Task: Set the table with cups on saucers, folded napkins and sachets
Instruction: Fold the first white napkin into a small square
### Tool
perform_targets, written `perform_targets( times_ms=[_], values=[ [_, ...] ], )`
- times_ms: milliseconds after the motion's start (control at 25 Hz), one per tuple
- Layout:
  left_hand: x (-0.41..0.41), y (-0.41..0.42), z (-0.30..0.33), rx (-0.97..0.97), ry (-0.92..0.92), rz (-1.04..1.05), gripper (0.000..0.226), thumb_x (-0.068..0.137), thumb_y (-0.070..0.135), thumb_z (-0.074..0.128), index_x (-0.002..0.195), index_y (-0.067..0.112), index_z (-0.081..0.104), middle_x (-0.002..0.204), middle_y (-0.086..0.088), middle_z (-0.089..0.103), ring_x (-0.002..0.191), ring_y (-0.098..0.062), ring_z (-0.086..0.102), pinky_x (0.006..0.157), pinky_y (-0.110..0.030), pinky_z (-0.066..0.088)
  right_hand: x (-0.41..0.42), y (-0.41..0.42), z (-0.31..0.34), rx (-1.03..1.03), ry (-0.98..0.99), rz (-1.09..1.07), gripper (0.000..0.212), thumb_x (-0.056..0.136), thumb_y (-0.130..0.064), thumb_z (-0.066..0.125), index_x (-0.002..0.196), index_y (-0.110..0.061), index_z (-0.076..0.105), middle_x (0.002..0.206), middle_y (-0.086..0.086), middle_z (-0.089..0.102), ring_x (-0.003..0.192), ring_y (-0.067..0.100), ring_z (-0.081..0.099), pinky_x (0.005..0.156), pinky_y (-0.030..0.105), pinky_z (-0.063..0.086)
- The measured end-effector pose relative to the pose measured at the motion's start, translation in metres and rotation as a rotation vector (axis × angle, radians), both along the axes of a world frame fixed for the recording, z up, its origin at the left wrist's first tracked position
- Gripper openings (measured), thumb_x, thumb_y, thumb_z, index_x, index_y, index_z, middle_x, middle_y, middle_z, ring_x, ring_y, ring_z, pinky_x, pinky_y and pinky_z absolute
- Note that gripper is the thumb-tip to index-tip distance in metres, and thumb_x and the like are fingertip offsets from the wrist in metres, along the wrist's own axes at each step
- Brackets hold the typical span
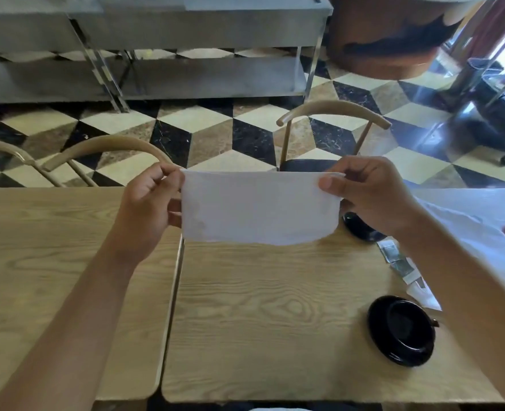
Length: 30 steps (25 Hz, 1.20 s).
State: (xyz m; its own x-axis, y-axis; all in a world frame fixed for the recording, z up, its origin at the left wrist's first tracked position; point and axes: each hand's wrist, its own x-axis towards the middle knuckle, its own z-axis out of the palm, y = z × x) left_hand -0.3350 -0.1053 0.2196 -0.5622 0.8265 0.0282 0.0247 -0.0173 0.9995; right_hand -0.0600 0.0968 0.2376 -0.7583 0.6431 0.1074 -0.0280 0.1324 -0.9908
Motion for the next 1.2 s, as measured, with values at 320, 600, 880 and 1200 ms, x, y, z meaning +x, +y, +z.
perform_targets(
  times_ms=[320,600,880,1200],
  values=[
    [-0.012,0.052,-0.076,-0.223,-0.239,0.142,0.019,0.098,0.022,0.056,0.082,0.018,0.066,0.08,-0.004,0.066,0.07,-0.018,0.063,0.062,-0.033,0.051,-0.042,0.038,-0.081,-0.058,-0.304,-0.15,0.009,0.094,-0.022,0.072,0.086,-0.018,0.074,0.08,0.003,0.078,0.073,0.019,0.077,0.054,0.027,0.059],
    [-0.028,0.09,-0.163,-0.519,-0.047,0.228,0.015,0.101,0.017,0.056,0.093,0.011,0.068,0.067,-0.001,0.059,0.052,-0.016,0.05,0.051,-0.026,0.043,-0.074,0.073,-0.174,0.112,-0.584,-0.223,0.008,0.091,-0.032,0.074,0.088,-0.025,0.077,0.082,-0.003,0.074,0.073,0.014,0.067,0.07,0.032,0.056],
    [-0.013,0.086,-0.186,-0.483,-0.45,0.3,0.019,0.094,0.024,0.059,0.091,0.005,0.061,0.086,-0.02,0.077,0.064,-0.03,0.072,0.047,-0.031,0.055,-0.058,0.042,-0.209,-0.308,-0.416,-0.276,0.013,0.096,-0.023,0.068,0.09,-0.012,0.074,0.083,0.006,0.079,0.074,0.025,0.078,0.059,0.034,0.062],
    [0.041,-0.031,-0.236,-0.645,-0.474,0.143,0.01,0.089,-0.007,0.069,0.099,-0.004,0.069,0.085,-0.019,0.068,0.065,-0.026,0.068,0.058,-0.03,0.062,0.033,-0.084,-0.266,-0.687,-0.536,-0.325,0.016,0.095,-0.009,0.068,0.108,0.0,0.071,0.089,0.014,0.079,0.076,0.024,0.078,0.062,0.029,0.06]
  ],
)
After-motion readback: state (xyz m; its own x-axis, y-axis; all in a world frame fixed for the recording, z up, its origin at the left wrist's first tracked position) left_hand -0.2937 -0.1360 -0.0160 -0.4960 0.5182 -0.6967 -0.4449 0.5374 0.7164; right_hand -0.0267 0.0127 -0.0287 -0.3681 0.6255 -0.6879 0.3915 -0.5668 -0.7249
